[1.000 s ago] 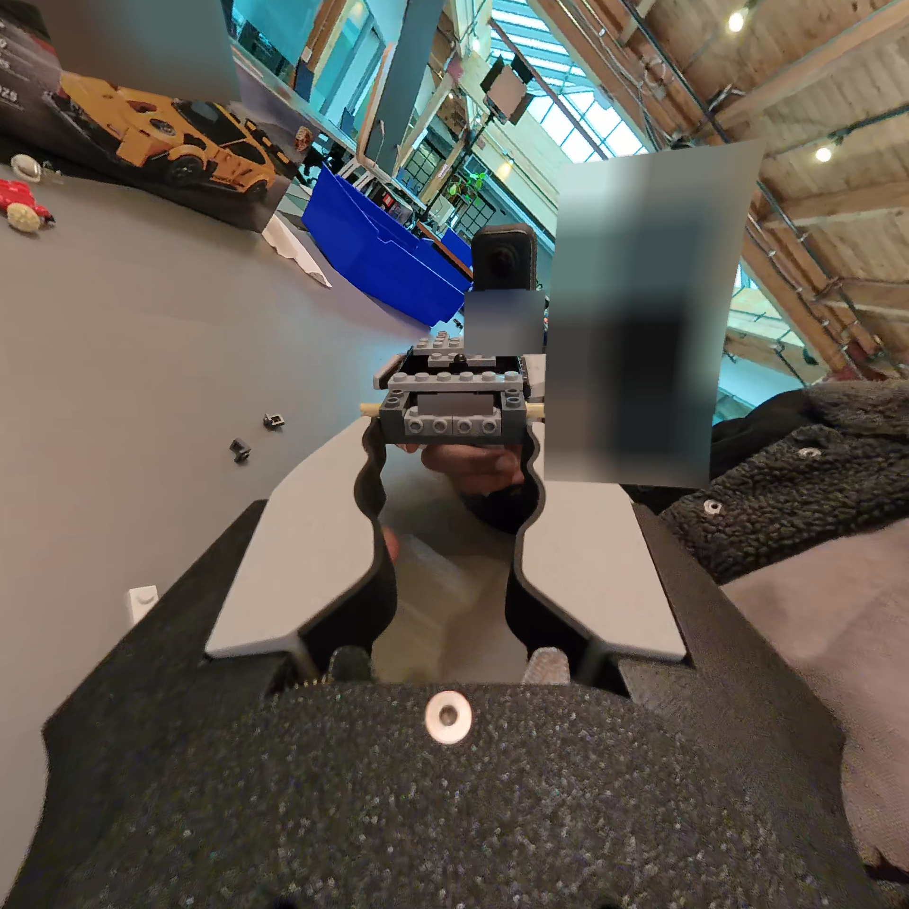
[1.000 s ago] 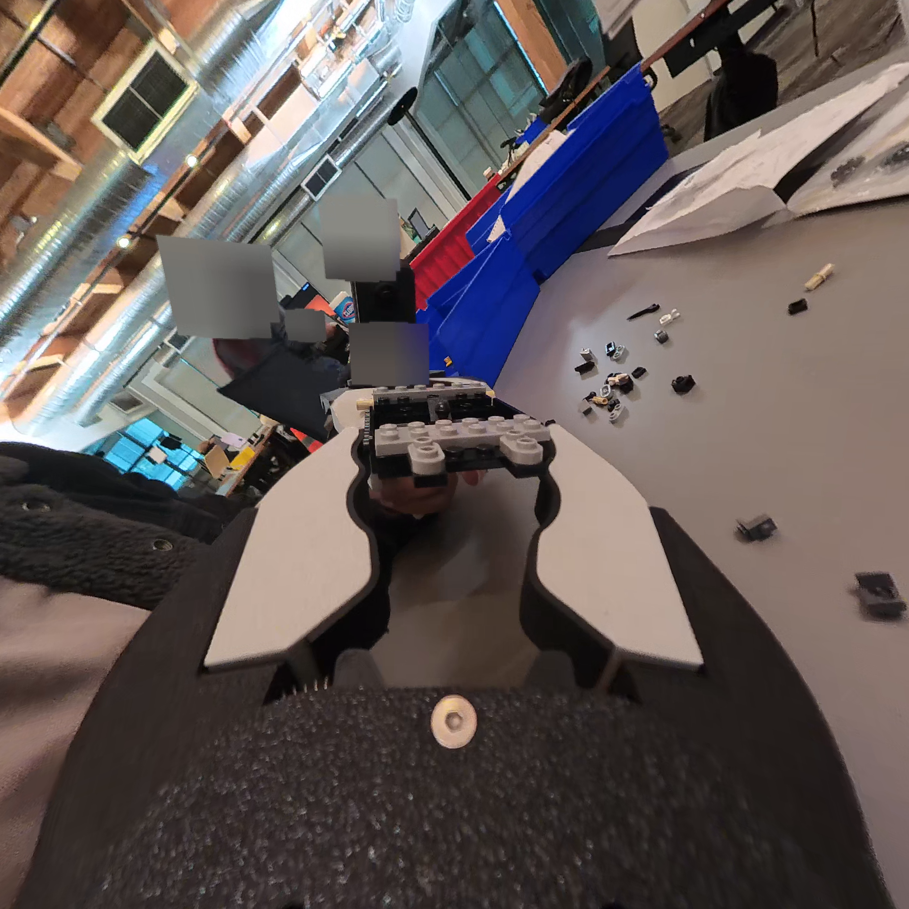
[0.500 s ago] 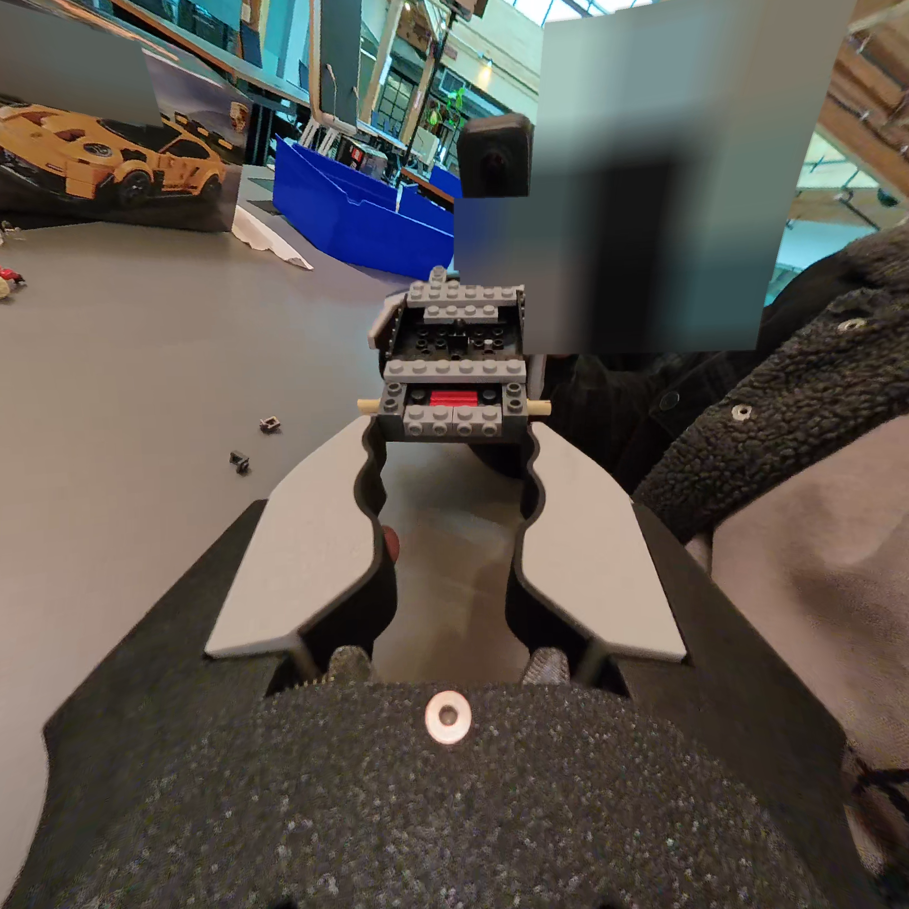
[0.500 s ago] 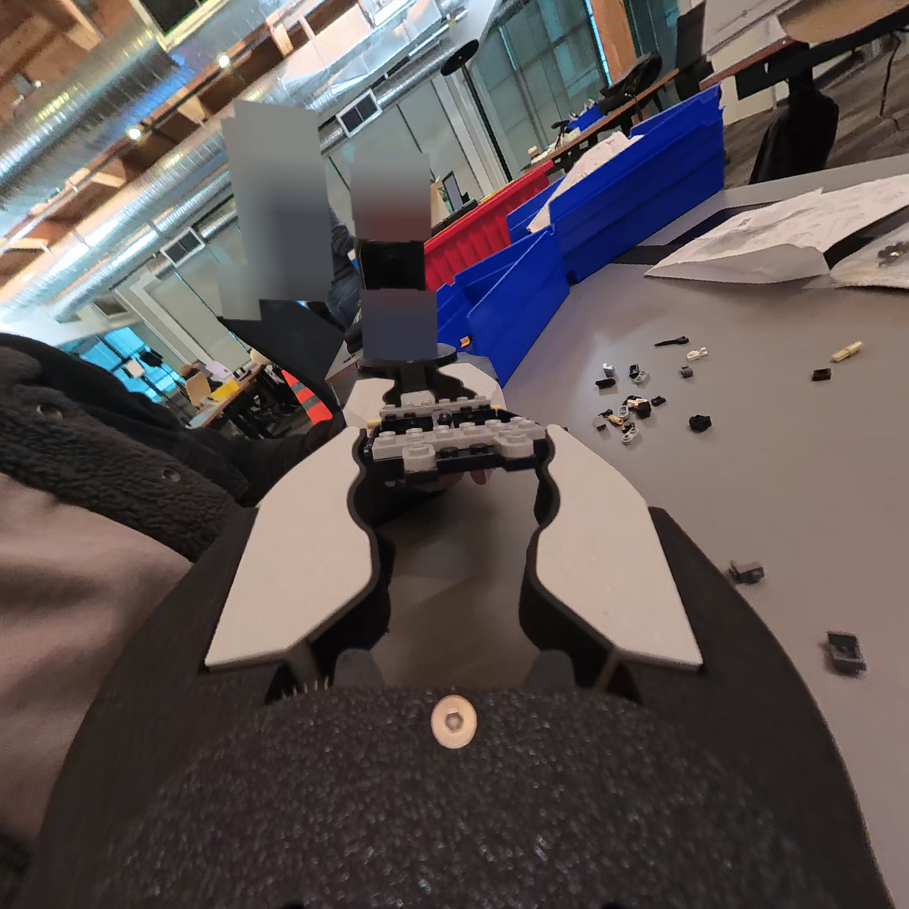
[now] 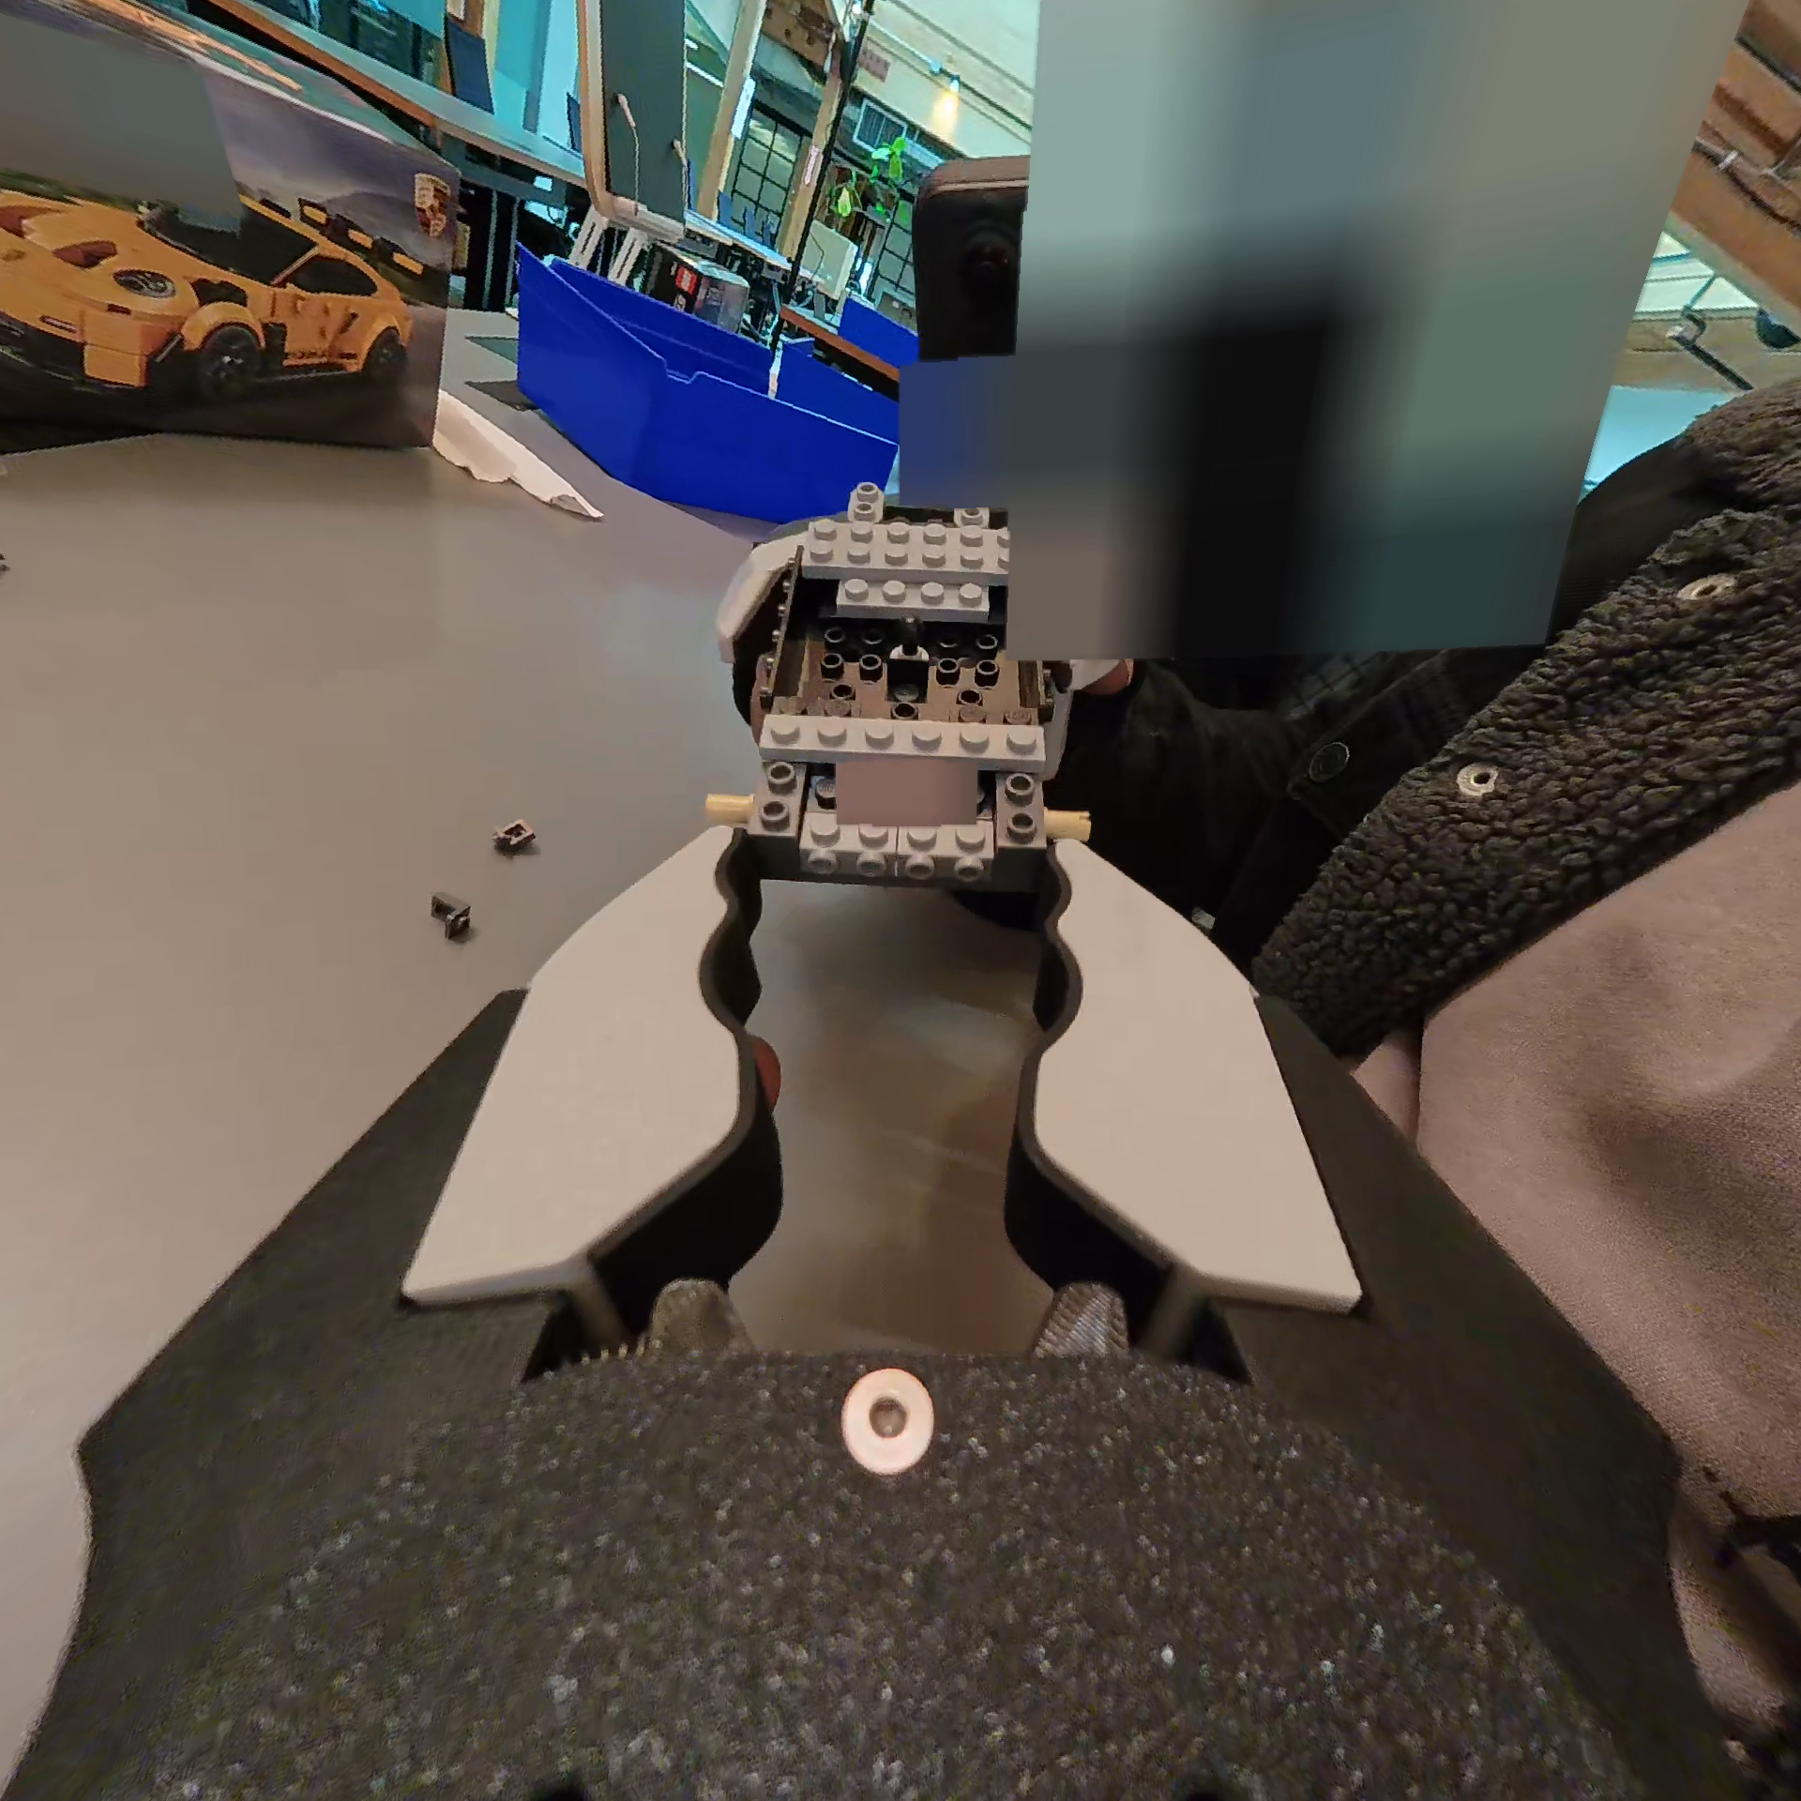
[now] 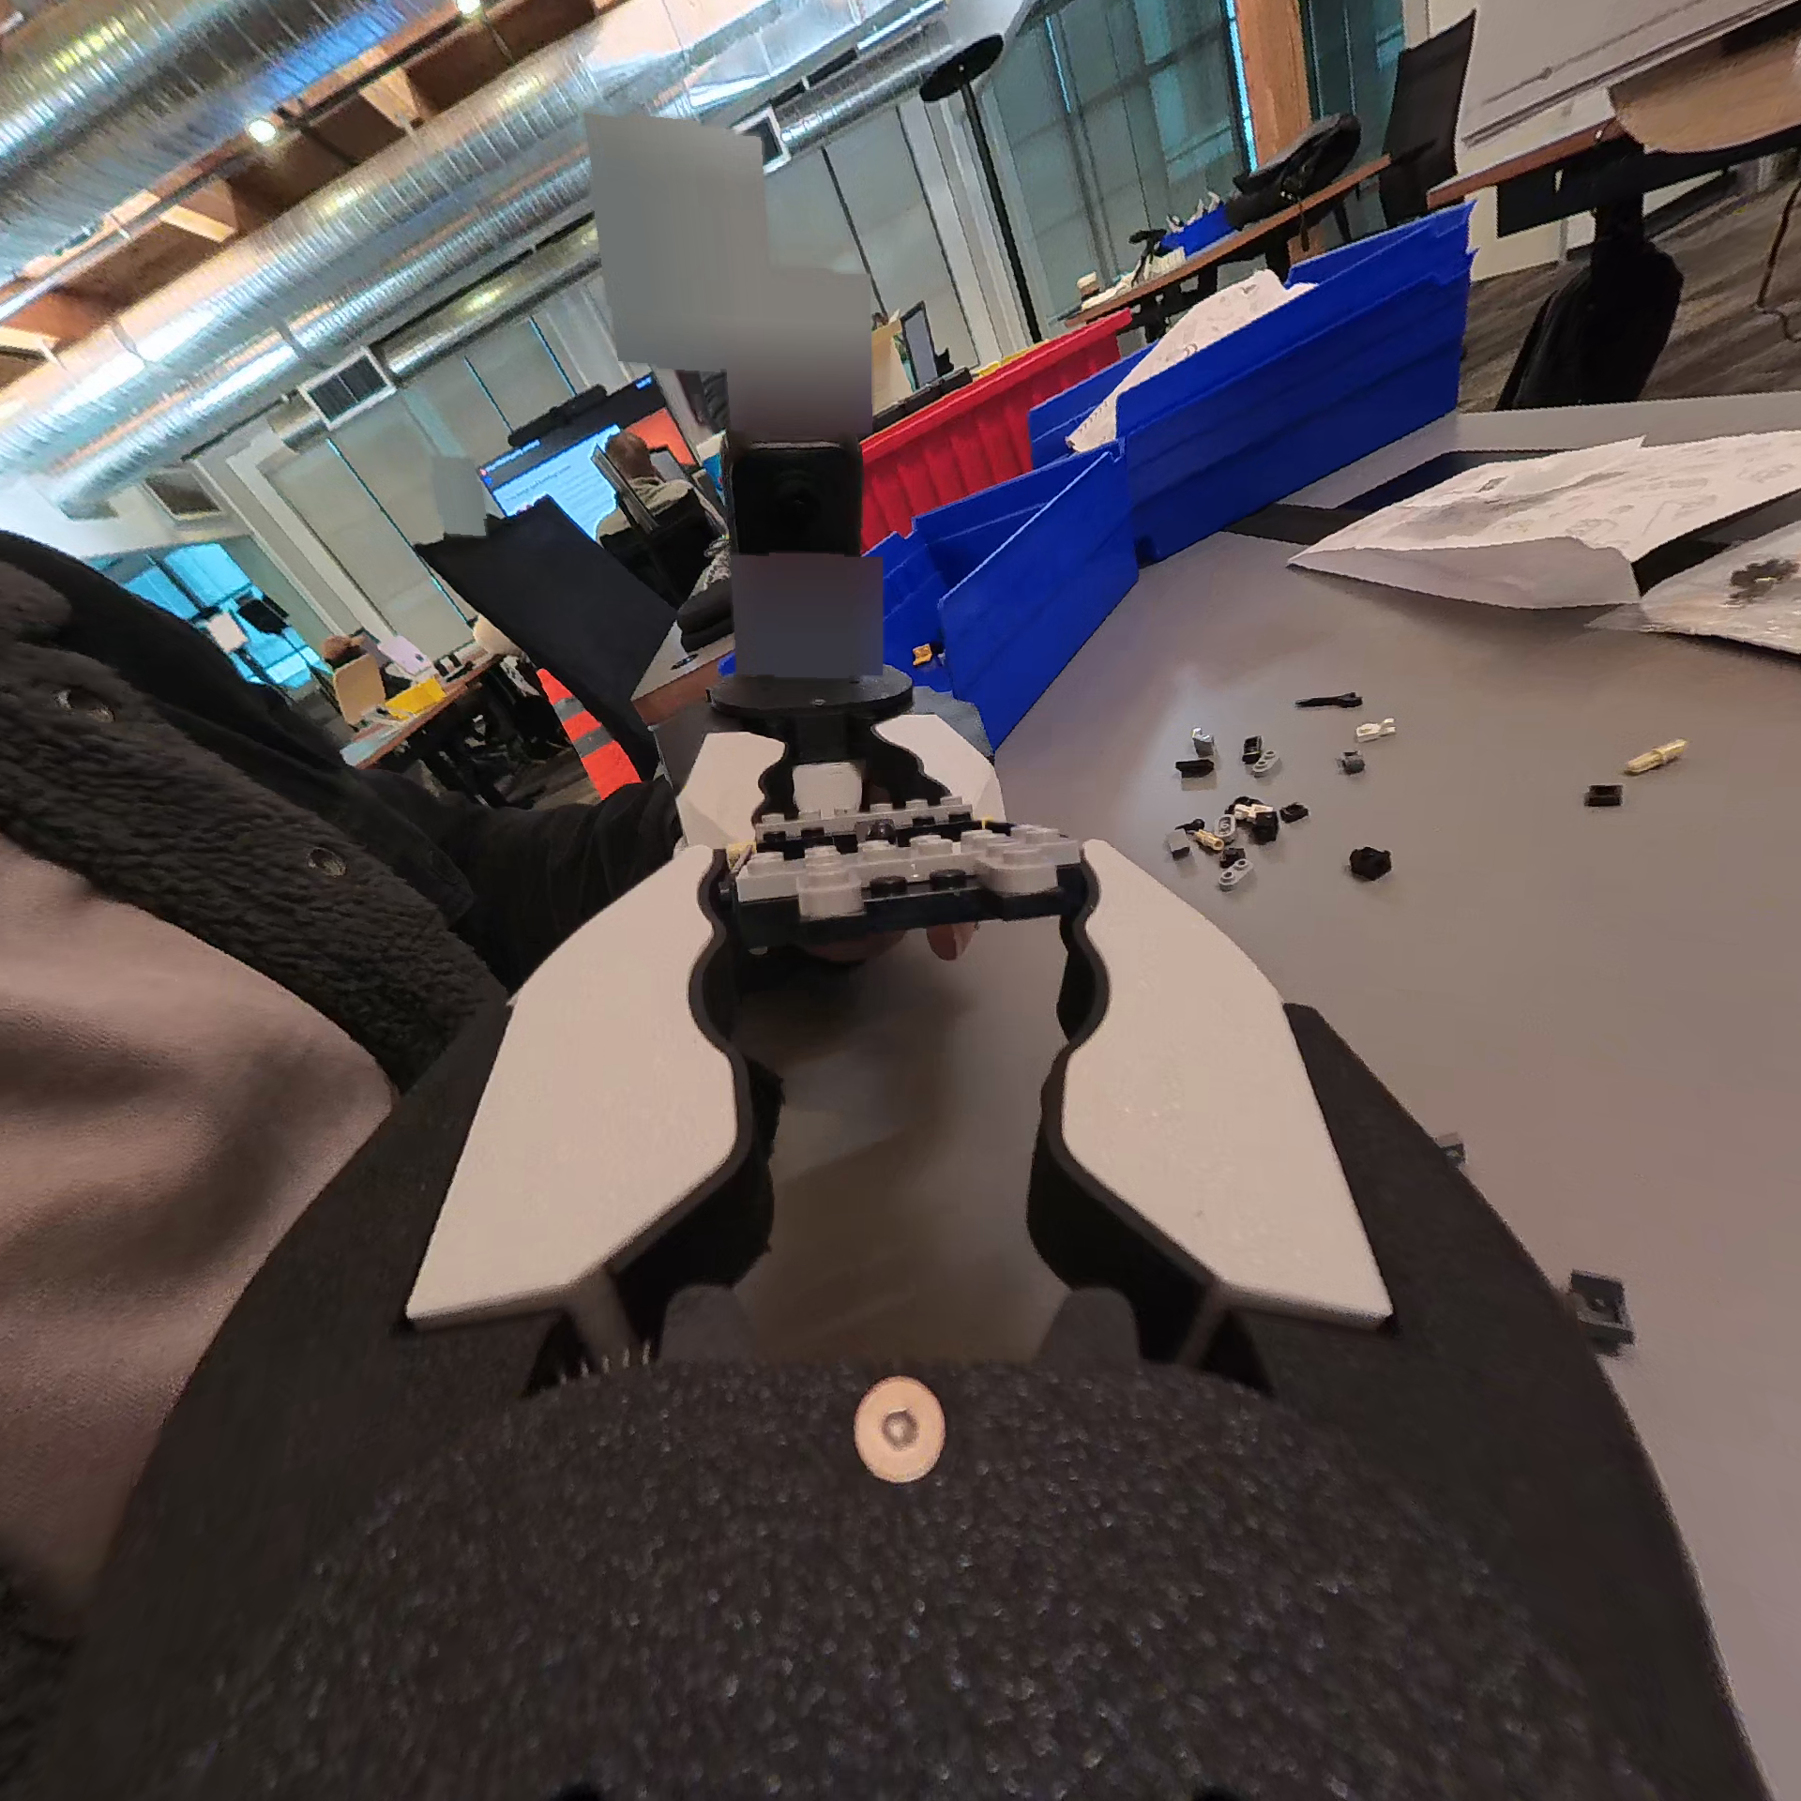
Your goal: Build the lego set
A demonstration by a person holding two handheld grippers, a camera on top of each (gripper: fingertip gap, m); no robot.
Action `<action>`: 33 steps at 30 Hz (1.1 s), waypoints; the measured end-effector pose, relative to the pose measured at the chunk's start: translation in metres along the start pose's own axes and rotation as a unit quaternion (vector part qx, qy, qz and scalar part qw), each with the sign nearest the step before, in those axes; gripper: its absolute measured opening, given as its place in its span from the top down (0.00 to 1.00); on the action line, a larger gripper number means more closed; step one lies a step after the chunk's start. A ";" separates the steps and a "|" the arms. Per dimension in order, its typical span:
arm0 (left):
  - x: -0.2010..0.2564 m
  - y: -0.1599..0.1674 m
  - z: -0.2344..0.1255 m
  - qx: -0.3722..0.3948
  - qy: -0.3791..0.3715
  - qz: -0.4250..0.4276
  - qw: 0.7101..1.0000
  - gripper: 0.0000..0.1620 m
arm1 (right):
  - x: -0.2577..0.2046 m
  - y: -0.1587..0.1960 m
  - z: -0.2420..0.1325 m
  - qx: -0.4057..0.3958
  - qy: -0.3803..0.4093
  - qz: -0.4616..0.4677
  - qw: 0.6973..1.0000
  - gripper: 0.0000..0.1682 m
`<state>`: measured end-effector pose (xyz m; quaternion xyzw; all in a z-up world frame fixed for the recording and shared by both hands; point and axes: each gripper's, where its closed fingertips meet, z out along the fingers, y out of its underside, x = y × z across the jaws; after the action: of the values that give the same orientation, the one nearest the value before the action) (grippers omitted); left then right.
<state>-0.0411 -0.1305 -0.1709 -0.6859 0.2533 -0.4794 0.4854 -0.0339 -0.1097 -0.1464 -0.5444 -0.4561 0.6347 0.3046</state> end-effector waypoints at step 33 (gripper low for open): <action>-0.038 -0.001 -0.017 -0.124 -0.259 0.240 0.928 0.67 | 0.047 0.019 -0.016 -0.054 0.095 -0.009 0.994 0.68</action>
<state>-0.0720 -0.1059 -0.1845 -0.7596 0.3330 -0.1195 0.5458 -0.0266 -0.0716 -0.1825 -0.6135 -0.4635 0.5519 0.3226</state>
